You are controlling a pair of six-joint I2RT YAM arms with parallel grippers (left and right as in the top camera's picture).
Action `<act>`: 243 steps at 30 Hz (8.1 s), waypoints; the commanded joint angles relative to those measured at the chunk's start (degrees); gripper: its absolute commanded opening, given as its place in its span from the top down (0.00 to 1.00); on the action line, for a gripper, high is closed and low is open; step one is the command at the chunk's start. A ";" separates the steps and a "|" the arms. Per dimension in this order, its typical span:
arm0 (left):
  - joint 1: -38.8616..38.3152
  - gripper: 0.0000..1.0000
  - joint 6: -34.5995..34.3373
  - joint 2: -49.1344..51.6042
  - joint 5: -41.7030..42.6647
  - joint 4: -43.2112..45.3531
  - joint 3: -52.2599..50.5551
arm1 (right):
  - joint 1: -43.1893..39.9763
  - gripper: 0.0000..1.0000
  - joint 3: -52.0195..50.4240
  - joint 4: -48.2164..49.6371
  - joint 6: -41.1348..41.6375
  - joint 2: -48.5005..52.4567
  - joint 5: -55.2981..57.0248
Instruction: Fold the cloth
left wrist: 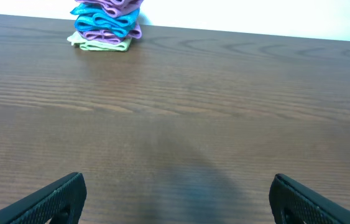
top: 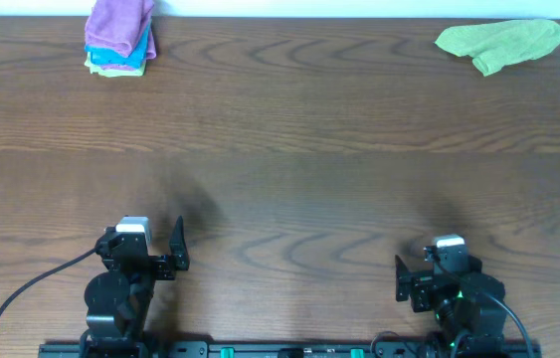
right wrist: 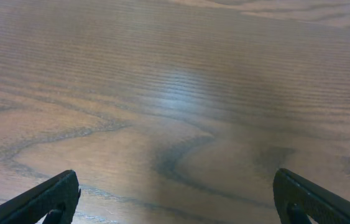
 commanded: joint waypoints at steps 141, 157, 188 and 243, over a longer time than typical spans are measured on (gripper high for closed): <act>0.22 0.05 -0.15 -0.42 -0.61 -0.17 -1.31 | -21.40 0.50 92.41 56.87 32.35 142.27 -6.75; 0.22 0.05 -0.15 -0.42 -0.61 -0.17 -1.31 | -21.75 0.53 96.08 50.18 32.15 142.33 -5.62; 0.22 0.05 -0.15 -0.42 -0.61 -0.15 -1.31 | -22.53 0.99 96.08 52.68 32.41 145.55 -3.89; 0.22 0.05 -0.15 -0.42 -0.61 -0.15 -1.31 | 7.21 0.99 121.04 -20.15 0.31 106.42 3.37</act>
